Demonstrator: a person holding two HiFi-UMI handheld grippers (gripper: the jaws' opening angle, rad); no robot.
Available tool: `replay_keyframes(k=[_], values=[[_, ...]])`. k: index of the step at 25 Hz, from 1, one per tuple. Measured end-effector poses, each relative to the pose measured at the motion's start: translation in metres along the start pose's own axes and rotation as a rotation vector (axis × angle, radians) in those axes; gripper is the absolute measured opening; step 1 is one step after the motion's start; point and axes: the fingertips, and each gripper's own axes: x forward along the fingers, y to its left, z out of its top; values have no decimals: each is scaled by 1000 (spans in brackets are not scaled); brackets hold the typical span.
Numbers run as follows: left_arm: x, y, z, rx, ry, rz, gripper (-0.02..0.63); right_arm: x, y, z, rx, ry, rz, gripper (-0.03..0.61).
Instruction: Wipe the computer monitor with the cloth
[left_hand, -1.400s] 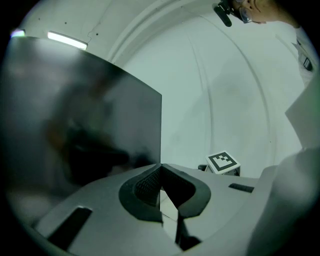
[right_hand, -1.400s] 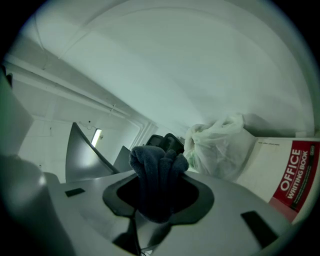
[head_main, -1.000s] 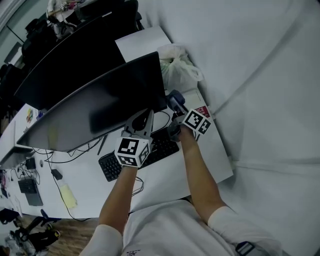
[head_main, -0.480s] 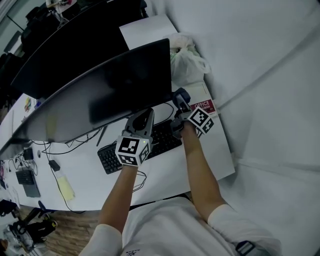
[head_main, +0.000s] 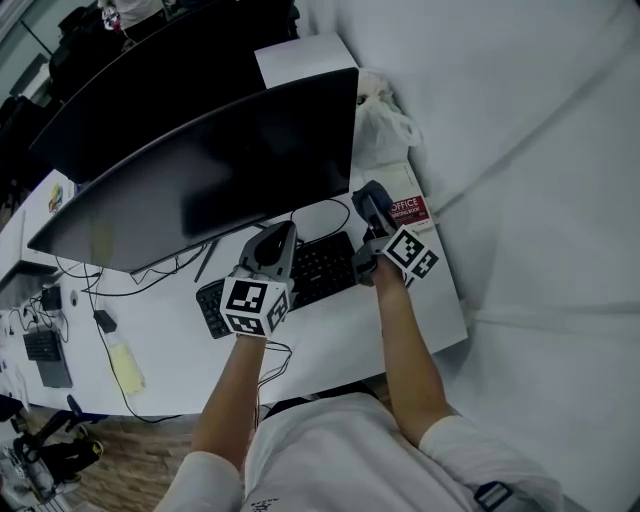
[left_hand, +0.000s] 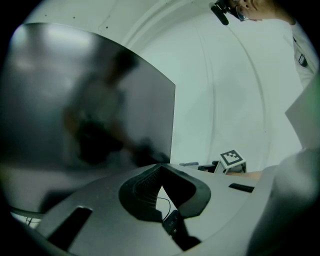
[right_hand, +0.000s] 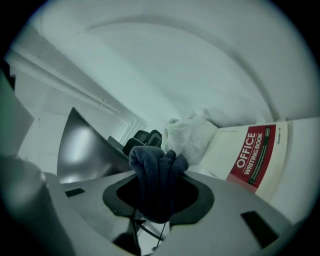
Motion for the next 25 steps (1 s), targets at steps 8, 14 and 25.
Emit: replay_keyframes(k=[8, 14, 25], values=[[-90, 7, 1, -31, -43, 49, 9, -72, 100, -32, -347, 64, 132, 138], [-173, 1, 1, -31, -78, 78, 9, -136, 170, -78, -539, 99, 219, 138], [-326, -21, -17, -47, -140, 122, 9, -263, 242, -147, -659, 90, 288, 138]])
